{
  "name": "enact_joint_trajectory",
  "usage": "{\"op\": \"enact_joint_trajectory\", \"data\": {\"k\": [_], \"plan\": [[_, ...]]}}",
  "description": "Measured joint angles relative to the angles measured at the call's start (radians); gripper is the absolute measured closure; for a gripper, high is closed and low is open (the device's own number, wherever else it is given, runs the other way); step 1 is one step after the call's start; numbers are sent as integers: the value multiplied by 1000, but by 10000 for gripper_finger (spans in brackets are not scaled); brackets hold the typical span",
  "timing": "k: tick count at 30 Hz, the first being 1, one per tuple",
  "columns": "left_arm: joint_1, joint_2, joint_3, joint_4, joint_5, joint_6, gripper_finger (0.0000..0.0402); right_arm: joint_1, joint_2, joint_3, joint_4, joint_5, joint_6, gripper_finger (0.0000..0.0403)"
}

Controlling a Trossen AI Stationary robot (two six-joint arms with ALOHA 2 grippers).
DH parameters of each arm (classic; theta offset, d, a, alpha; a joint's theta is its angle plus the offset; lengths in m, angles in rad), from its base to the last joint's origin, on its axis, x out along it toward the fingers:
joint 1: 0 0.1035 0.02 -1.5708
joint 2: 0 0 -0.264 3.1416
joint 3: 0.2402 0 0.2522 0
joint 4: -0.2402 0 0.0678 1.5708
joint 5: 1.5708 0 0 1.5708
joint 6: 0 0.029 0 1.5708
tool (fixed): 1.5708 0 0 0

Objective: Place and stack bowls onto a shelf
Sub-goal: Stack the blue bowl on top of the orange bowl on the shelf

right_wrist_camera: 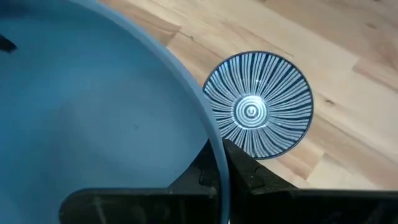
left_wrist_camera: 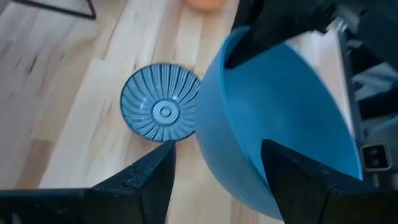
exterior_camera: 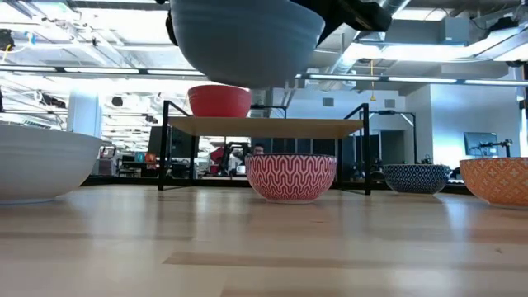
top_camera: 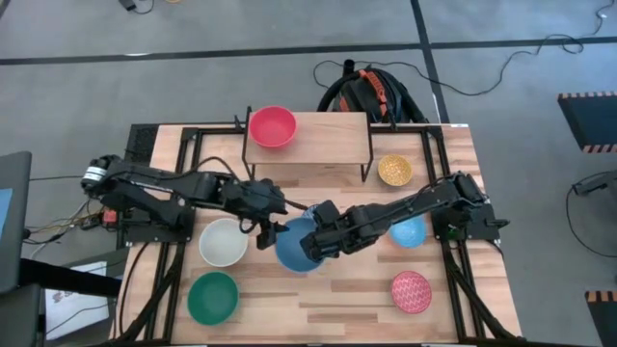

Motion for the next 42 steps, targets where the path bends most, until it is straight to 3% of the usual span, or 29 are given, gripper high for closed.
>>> {"op": "enact_joint_trajectory", "data": {"k": [8,17,26,33,35,38,42], "plan": [[-3,131,149,-210,-60,2,239,-12,3,83,-46,12,-88,379],[4,148,206,-237,-160,-3,390,-11,4,122,-75,0,-84,373],[49,150,262,-305,-160,29,401,-6,-14,132,-68,84,-121,283],[72,141,394,-578,-278,77,401,44,-114,165,-74,301,-157,214],[80,118,419,-617,-319,75,401,75,-163,175,4,376,-241,207],[108,52,415,-650,-339,66,401,110,-230,176,221,391,-501,207],[183,-33,398,-646,-346,70,401,100,-252,176,568,234,-863,219]]}}
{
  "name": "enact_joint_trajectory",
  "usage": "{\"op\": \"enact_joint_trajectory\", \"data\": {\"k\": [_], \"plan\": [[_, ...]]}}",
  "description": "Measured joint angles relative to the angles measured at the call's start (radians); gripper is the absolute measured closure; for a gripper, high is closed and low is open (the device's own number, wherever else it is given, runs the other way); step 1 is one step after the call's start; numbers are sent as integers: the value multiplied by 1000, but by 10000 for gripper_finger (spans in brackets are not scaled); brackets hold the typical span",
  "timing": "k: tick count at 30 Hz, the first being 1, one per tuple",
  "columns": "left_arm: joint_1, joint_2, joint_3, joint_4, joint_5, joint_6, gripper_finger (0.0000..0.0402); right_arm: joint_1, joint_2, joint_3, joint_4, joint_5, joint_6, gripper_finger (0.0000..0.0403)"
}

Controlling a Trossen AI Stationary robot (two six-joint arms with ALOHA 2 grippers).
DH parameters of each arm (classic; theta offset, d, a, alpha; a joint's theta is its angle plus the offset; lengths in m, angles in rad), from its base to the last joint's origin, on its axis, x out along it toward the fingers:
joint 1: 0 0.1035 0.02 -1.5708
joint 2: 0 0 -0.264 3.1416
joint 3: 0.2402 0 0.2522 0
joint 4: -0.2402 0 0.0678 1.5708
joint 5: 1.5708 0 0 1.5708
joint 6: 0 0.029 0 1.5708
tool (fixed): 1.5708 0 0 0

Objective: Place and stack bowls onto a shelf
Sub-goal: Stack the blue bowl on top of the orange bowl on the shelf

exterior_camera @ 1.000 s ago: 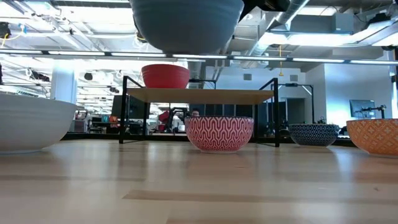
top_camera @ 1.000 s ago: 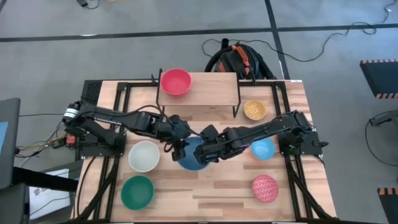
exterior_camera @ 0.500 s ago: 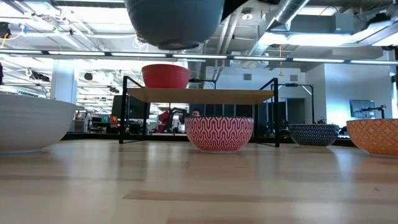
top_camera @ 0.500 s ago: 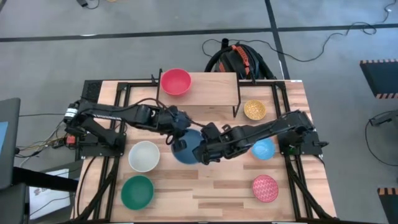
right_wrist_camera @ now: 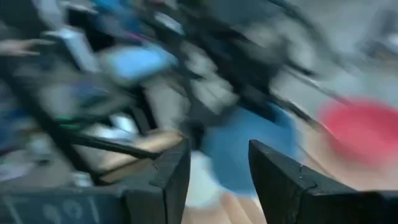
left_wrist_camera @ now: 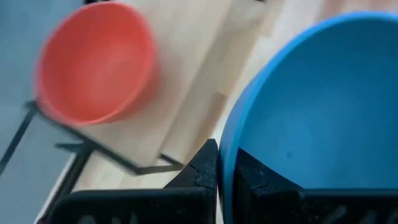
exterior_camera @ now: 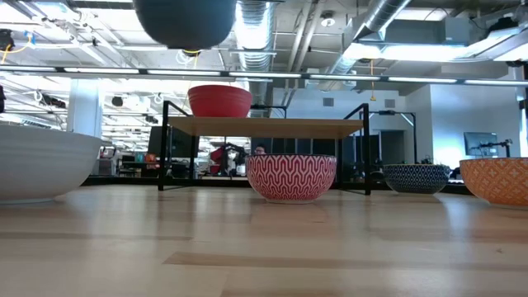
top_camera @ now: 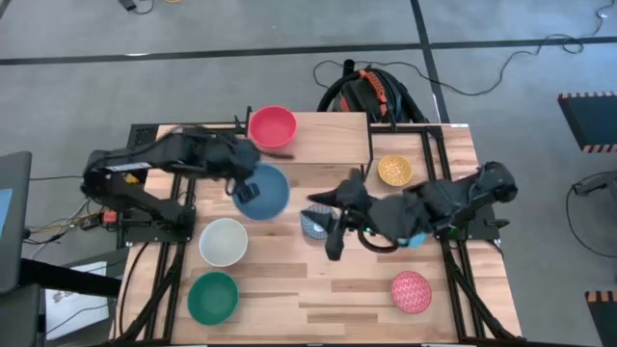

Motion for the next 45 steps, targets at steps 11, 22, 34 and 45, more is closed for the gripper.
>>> {"op": "enact_joint_trajectory", "data": {"k": [11,22,34,45], "plan": [[363,-83,1,134,26,61,401,-77,61,-2,182,-230,-44,256],[646,85,1,305,243,89,401,-69,62,-3,-258,16,324,266],[773,180,1,339,370,128,402,-111,61,-158,-278,61,538,266],[785,183,1,369,420,179,402,-155,63,-389,116,-44,513,266]]}}
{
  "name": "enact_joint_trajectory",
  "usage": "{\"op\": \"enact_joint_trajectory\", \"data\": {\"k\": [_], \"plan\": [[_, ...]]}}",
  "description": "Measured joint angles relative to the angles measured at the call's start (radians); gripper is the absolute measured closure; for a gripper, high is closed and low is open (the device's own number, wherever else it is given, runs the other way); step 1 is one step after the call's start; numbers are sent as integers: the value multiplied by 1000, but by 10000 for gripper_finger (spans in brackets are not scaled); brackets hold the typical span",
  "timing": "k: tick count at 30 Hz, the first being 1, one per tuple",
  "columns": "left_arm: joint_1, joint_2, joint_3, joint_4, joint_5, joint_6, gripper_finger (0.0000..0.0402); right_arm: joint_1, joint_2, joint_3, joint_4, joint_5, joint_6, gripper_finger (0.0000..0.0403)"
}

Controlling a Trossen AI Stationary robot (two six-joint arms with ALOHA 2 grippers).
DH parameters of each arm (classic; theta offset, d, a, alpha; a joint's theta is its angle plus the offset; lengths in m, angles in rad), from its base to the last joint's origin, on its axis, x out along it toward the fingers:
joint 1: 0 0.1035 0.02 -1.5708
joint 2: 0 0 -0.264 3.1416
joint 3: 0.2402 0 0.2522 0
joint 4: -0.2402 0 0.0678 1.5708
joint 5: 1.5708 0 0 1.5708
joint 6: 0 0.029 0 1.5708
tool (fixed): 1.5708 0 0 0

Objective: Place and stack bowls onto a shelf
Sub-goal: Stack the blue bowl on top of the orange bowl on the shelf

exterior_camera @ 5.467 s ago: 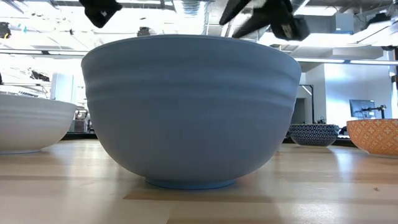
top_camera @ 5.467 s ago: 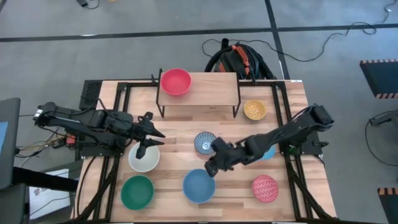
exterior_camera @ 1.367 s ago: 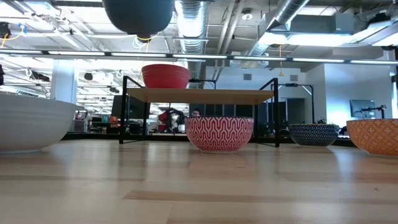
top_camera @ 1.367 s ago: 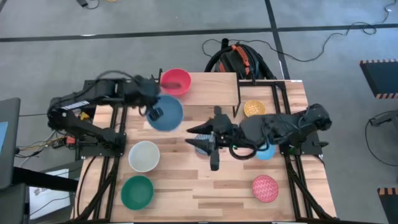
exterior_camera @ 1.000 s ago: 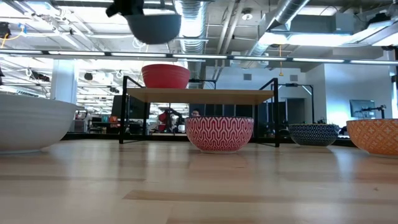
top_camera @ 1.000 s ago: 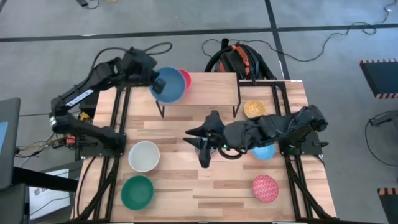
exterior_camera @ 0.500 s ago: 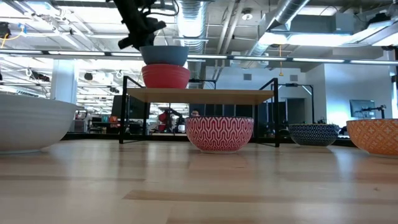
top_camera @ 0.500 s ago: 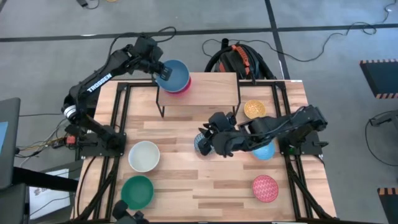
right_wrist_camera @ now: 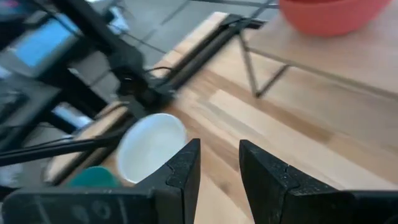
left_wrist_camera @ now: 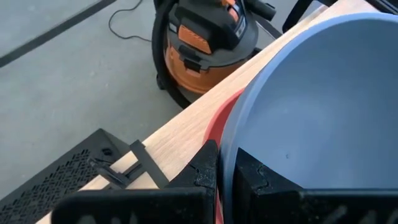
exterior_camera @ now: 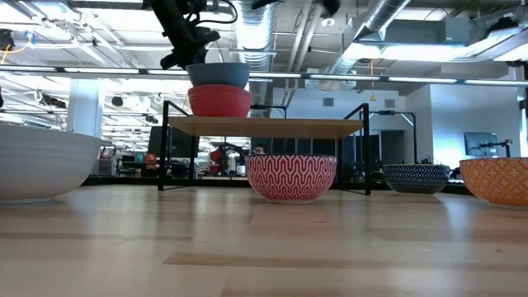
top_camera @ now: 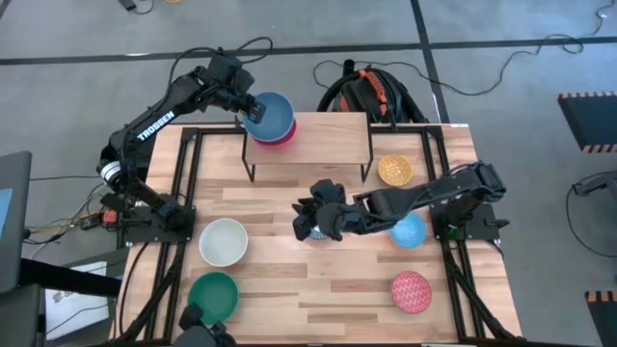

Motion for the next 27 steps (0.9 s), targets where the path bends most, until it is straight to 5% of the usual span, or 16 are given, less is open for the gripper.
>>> {"op": "enact_joint_trajectory", "data": {"k": [10,20,24,27], "plan": [[5,0,0,-20,25,2,392,-50,-57,-39,153,-94,-117,266],[4,31,0,-9,51,-10,276,-184,-209,-39,68,-210,-234,266],[4,6,0,30,40,-43,245,-296,-274,-39,-18,-332,-336,266],[5,-15,2,62,-30,-78,238,-421,-308,-39,-32,-518,-442,266]]}}
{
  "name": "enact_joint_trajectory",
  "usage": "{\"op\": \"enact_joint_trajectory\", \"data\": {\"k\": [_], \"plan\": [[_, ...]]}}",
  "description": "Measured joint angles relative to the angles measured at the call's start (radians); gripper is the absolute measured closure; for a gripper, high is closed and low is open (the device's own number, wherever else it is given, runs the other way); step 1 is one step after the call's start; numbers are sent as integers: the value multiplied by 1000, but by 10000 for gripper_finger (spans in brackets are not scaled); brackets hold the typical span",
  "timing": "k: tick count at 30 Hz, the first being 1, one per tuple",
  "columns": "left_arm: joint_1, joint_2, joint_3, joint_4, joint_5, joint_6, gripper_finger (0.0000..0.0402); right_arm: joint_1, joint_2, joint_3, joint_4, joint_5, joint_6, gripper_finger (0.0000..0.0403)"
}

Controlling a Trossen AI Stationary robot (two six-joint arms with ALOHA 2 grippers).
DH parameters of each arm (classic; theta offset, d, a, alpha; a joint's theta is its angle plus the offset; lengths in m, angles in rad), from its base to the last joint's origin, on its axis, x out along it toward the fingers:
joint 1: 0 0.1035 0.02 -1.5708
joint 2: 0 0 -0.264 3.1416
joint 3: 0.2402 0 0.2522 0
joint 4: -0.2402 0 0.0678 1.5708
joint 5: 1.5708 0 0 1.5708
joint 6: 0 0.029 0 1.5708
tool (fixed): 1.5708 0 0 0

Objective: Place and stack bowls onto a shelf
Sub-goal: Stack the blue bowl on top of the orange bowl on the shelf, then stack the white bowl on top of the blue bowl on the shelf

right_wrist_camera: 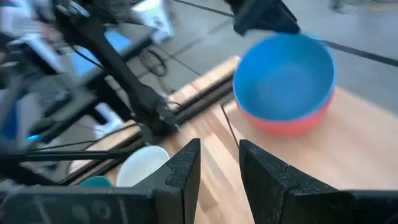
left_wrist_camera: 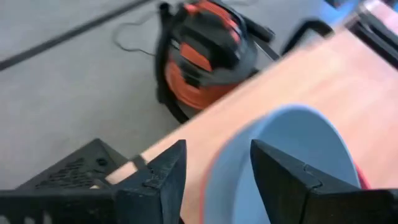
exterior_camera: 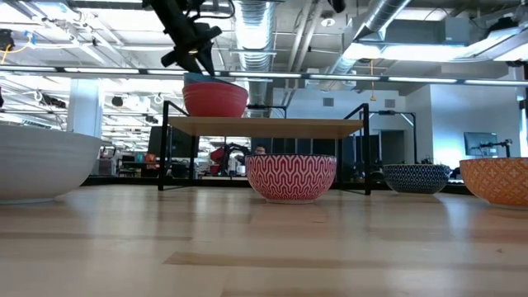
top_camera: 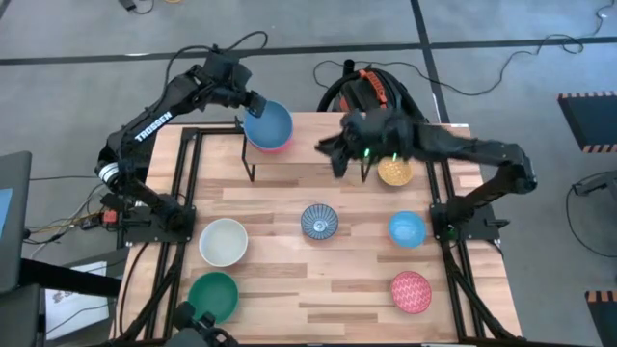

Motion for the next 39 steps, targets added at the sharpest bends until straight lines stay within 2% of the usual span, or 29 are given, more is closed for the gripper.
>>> {"op": "enact_joint_trajectory", "data": {"k": [7,10,14,20,24,29,34,39], "plan": [[-20,41,1,45,-111,-160,237,-289,-4,0,-3,-550,-145,266],[-46,67,-1,28,-171,-219,237,-368,-3,-1,-6,-685,-174,266],[-70,94,-1,26,-228,-281,237,-420,-4,-1,-13,-791,-211,266],[-102,106,-1,38,-269,-319,237,-459,-5,-1,-35,-866,-256,266],[-114,62,34,20,-295,-278,237,-469,-6,-5,-38,-893,-267,266],[-129,24,35,-68,-364,-272,237,-476,-6,-82,-31,-915,-267,266],[-185,24,-35,-94,-433,-310,237,-476,-5,-190,102,-952,-219,266],[-229,23,-71,-90,-483,-360,237,-473,-5,-216,177,-963,-173,266]]}}
